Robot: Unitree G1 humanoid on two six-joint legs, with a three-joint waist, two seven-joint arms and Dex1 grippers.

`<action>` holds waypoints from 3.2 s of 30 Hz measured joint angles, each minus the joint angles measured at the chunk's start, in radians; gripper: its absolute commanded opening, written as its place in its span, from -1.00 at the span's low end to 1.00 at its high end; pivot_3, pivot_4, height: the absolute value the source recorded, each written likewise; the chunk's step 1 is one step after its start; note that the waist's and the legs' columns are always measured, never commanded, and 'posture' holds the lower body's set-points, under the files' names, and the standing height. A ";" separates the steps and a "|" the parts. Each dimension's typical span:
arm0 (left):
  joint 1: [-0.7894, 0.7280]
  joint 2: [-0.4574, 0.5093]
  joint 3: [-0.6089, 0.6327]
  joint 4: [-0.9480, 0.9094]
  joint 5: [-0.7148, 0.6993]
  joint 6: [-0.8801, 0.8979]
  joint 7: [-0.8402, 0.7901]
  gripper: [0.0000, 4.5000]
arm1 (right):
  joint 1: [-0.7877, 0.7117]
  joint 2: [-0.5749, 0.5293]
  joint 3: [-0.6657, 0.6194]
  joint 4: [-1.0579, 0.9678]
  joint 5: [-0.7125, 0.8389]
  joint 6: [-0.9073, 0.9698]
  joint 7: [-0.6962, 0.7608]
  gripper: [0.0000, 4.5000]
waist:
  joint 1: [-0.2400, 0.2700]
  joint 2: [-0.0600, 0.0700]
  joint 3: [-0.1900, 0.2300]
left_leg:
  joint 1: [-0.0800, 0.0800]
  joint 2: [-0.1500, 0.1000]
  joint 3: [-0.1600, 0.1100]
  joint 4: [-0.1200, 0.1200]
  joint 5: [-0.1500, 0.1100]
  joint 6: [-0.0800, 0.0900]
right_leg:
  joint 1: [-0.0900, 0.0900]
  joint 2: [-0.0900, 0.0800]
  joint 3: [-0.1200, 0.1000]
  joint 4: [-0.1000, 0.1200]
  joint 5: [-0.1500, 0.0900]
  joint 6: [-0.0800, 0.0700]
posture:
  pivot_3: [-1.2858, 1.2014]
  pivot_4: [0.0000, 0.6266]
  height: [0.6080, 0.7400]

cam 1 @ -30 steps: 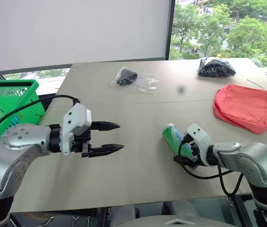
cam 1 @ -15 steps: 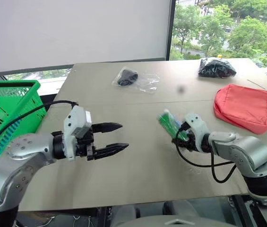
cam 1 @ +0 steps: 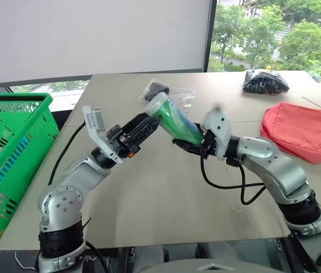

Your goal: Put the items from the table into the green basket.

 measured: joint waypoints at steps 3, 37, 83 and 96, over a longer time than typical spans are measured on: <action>-0.011 -0.005 -0.010 0.021 -0.031 0.007 0.000 0.51 | -0.004 0.012 0.000 0.026 -0.017 -0.046 0.025 -0.05 | -0.001 0.000 0.000 | -0.002 0.000 0.000 0.001 0.001 -0.002 | -0.001 0.000 0.000 0.000 0.000 0.000 | -0.02 -1.00 1.00; -0.113 -0.061 -0.124 0.118 0.091 -0.039 -0.025 -0.18 | -0.010 0.069 0.041 0.054 -0.083 -0.089 0.064 0.39 | -0.026 0.000 0.000 | -0.004 -0.001 -0.001 0.004 0.001 -0.002 | -0.003 -0.001 0.000 0.002 0.001 0.001 | -0.02 -1.00 1.00; -0.168 0.551 0.294 0.668 0.977 -0.260 0.384 0.99 | -0.085 -0.124 -0.345 0.067 0.558 0.108 0.356 1.00 | 0.046 -0.004 -0.002 | -0.007 -0.003 -0.005 -0.001 -0.001 0.001 | -0.005 -0.010 -0.008 -0.001 0.001 0.000 | 0.02 -1.00 1.00; -0.059 0.277 0.168 0.334 0.712 -0.334 0.038 0.99 | -0.016 -0.141 -0.347 0.060 0.502 0.047 0.341 1.00 | 0.037 -0.005 -0.003 | -0.007 -0.003 -0.003 -0.001 0.001 -0.002 | -0.006 -0.011 -0.007 -0.001 0.001 0.000 | 0.02 -1.00 1.00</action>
